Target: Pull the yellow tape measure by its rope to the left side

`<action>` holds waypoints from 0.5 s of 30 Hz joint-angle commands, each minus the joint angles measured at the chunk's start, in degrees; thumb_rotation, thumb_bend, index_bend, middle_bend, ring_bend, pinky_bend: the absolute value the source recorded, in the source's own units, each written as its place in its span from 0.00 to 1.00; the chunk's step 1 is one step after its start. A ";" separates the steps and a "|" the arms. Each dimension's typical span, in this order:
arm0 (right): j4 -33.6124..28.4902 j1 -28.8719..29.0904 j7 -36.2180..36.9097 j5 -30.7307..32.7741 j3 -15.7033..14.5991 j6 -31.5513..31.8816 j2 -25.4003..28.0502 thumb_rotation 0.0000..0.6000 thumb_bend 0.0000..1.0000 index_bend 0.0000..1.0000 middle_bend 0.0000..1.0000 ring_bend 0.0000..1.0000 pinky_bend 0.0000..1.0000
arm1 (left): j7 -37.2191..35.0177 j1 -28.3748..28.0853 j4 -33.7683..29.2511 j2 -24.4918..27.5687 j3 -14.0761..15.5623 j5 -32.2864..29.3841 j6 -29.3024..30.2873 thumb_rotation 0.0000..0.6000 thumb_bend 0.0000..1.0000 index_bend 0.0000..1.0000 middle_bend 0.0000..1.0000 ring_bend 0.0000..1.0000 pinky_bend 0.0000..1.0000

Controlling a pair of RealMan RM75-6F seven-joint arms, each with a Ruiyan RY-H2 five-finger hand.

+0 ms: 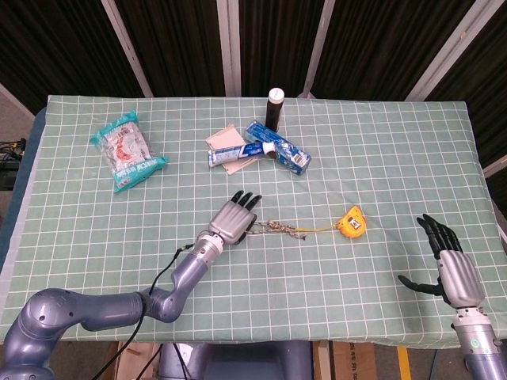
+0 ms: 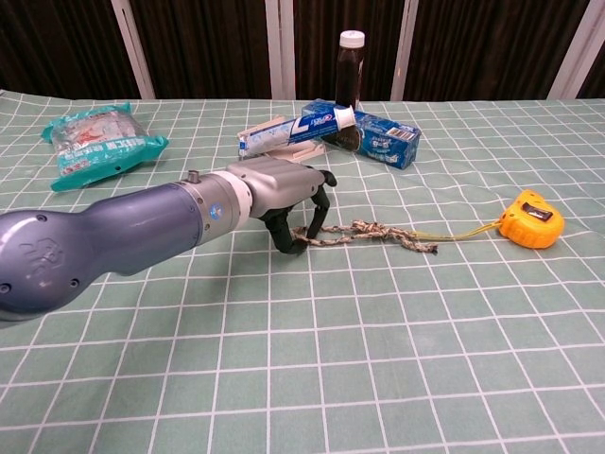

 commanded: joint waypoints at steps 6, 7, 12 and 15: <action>-0.08 0.02 0.01 0.11 0.02 -0.12 0.04 1.00 0.11 0.00 0.00 0.00 0.00 | -0.89 0.19 0.30 -0.20 0.06 0.53 0.38 1.00 0.52 0.56 0.03 0.00 0.06; -0.10 0.02 0.06 0.14 0.03 -0.14 0.04 1.00 0.11 0.00 0.00 0.00 0.00 | -1.01 0.24 0.27 -0.13 0.07 0.73 0.52 1.00 0.52 0.56 0.03 0.00 0.06; -0.01 0.06 0.11 0.10 0.02 -0.21 0.07 1.00 0.12 0.00 0.00 0.00 0.00 | -1.63 0.82 -0.76 0.82 -0.06 1.70 1.78 1.00 0.52 0.56 0.03 0.00 0.06; -0.08 0.06 0.16 0.09 0.03 -0.19 0.10 1.00 0.11 0.00 0.00 0.00 0.00 | -1.36 1.25 -2.10 2.13 0.11 2.28 2.63 1.00 0.52 0.56 0.03 0.00 0.06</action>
